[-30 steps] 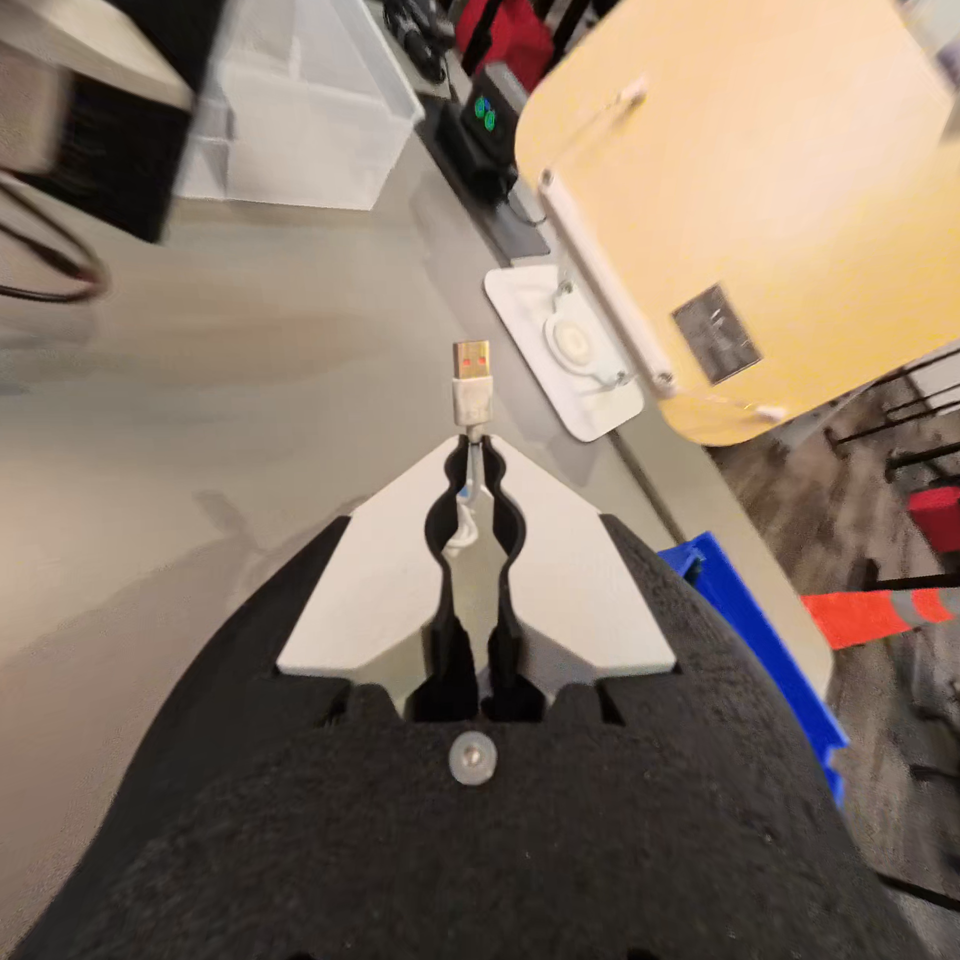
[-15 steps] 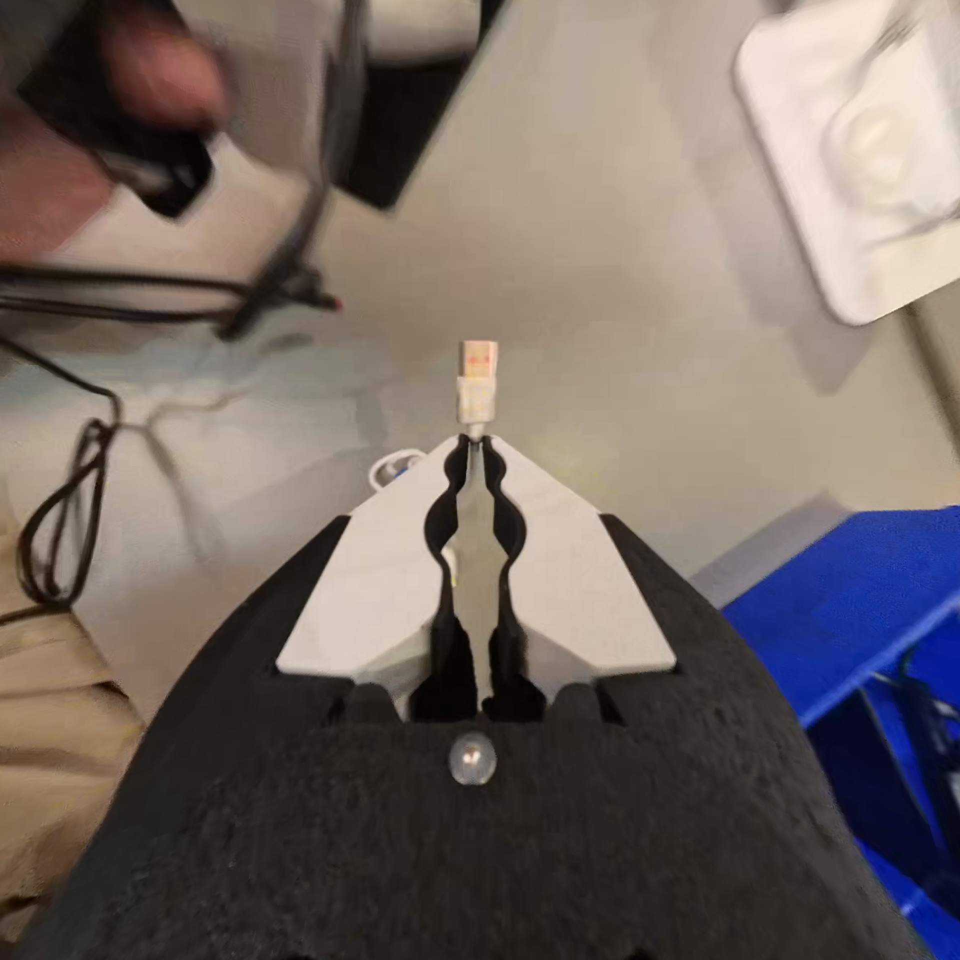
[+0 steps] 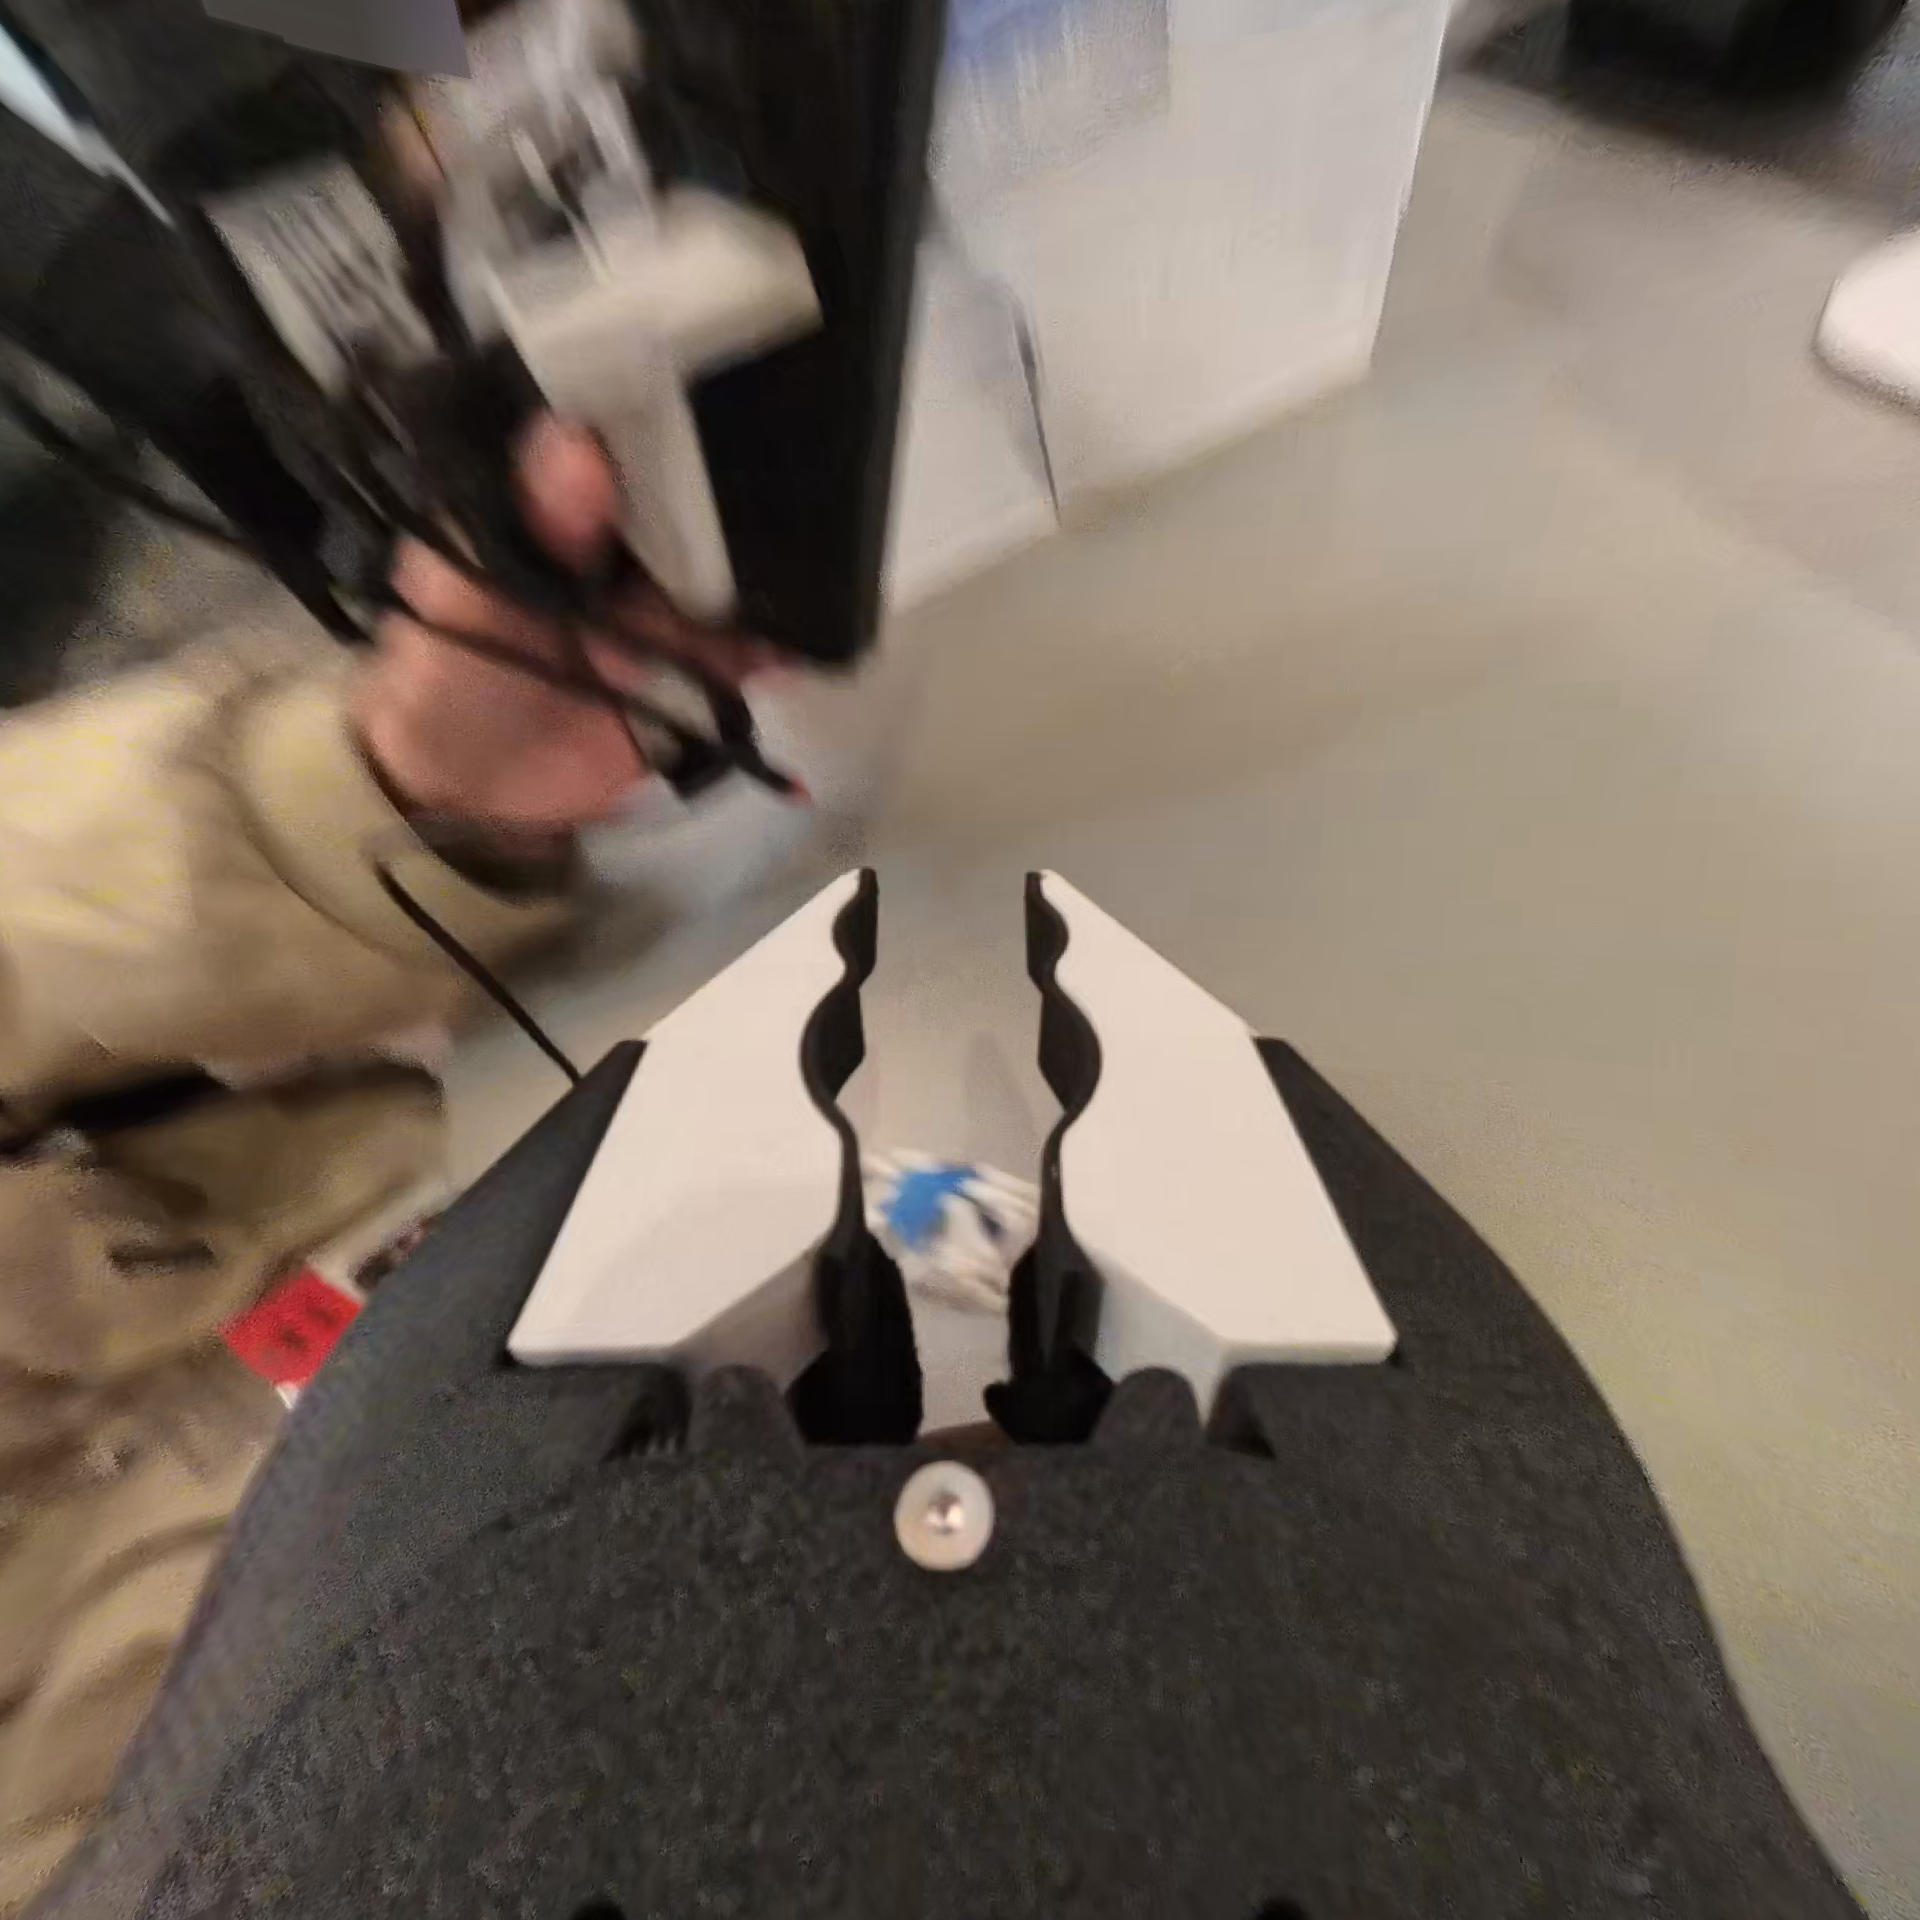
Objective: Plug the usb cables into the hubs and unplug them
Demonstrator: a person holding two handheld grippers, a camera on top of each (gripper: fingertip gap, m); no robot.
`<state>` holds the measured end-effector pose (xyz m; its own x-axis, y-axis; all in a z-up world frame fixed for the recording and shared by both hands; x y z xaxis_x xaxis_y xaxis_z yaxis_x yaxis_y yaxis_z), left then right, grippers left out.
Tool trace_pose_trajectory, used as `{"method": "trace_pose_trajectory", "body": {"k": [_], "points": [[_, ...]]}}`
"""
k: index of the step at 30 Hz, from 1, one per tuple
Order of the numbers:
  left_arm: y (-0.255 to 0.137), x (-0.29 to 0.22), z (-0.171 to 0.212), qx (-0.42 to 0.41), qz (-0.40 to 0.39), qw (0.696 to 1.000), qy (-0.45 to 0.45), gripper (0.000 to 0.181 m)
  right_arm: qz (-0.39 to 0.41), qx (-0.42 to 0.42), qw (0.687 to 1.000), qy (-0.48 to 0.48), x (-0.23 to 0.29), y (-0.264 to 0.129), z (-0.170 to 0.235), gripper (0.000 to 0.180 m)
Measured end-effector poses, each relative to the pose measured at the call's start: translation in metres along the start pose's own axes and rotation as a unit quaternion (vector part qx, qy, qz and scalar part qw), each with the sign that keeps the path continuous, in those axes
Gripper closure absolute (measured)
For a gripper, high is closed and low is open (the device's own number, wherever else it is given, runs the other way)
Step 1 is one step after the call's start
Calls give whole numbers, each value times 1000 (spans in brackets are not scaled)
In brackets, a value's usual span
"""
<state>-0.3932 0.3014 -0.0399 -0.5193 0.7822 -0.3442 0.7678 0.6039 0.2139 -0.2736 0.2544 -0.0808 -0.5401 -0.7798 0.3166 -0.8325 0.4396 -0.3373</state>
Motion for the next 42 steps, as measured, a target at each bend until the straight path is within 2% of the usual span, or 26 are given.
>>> {"method": "trace_pose_trajectory", "body": {"k": [1,4,7,9,11,13,15,19,22,24,26,31,34,42], "points": [[1,-3,1,-4,9,1000,-12,151,-11,-56,998,5,8,-2,-17,151],[5,-15,7,2,28,1000,-11,151,-14,-125,992,-2,24,-1,-40,137],[9,-28,14,11,27,999,38,151,-19,-164,986,23,32,-4,-55,120],[11,-37,14,8,29,998,63,151,-5,-165,986,6,28,-17,-65,119],[11,-44,12,1,33,996,83,151,45,-187,981,-25,12,-42,-80,119],[10,-49,12,1,35,992,118,151,92,-204,975,-17,-7,-70,-93,120],[12,-56,16,7,36,988,152,151,62,-241,969,11,2,-84,-105,119],[19,-75,23,5,49,983,179,151,43,-196,979,22,30,-46,-94,101],[23,-84,32,19,55,979,194,151,24,-176,983,41,40,-23,-84,103],[24,-81,36,33,41,978,200,151,43,-151,987,41,34,-23,-78,125],[25,-81,41,52,38,976,207,151,53,-132,989,36,33,-24,-76,126],[26,-79,42,48,43,980,190,151,66,-148,986,41,33,-26,-78,126],[26,-75,52,89,49,980,172,150,74,-152,985,44,31,-29,-81,127],[28,-77,66,151,45,975,159,150,121,-82,987,-71,45,-23,-79,126]]}}
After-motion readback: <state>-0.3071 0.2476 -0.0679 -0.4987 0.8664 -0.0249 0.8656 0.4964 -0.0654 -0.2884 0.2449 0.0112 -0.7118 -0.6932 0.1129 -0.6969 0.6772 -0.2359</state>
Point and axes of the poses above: each gripper's, where its closed fingertips meet, y out along the fingers, z out of its underside, x = y × z across the jaws, the point moved 3 cm from there along -y, back along the fingers, and after that the axes turned 7 degrees about -x, right-handed, at the moved point
